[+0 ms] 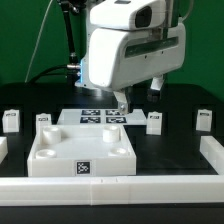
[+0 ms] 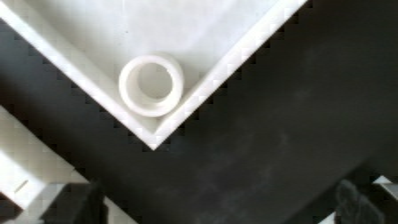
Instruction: Assemble one leg
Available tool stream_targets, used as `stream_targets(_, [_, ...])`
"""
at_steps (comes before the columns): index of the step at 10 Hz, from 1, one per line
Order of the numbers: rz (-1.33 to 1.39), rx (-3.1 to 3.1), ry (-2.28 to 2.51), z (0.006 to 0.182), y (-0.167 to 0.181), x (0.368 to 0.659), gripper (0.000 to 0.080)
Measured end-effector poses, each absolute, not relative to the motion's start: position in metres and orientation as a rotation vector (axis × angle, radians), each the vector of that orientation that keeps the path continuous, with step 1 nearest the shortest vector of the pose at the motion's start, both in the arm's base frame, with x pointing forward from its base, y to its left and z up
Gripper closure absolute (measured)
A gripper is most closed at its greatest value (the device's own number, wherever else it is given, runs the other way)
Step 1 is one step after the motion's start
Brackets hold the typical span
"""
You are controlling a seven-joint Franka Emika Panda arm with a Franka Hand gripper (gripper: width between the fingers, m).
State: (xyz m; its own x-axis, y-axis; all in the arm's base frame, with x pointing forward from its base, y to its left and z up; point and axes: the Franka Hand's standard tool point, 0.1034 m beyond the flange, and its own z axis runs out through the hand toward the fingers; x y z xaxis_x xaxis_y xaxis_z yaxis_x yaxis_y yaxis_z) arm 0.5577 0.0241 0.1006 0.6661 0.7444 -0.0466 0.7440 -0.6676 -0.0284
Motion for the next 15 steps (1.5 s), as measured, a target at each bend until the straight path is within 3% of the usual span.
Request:
stream_targets(8, [0.085,-2.858,-1.288,0.100,0.024,0.557,0.0150])
stream_targets(11, [0.100,-2.635,-1.661,0.076,0.018,0.530,0.0150])
stream_targets(15, [0.156,-2.484,-1.822,0.065,-0.006,0.513,0.0150])
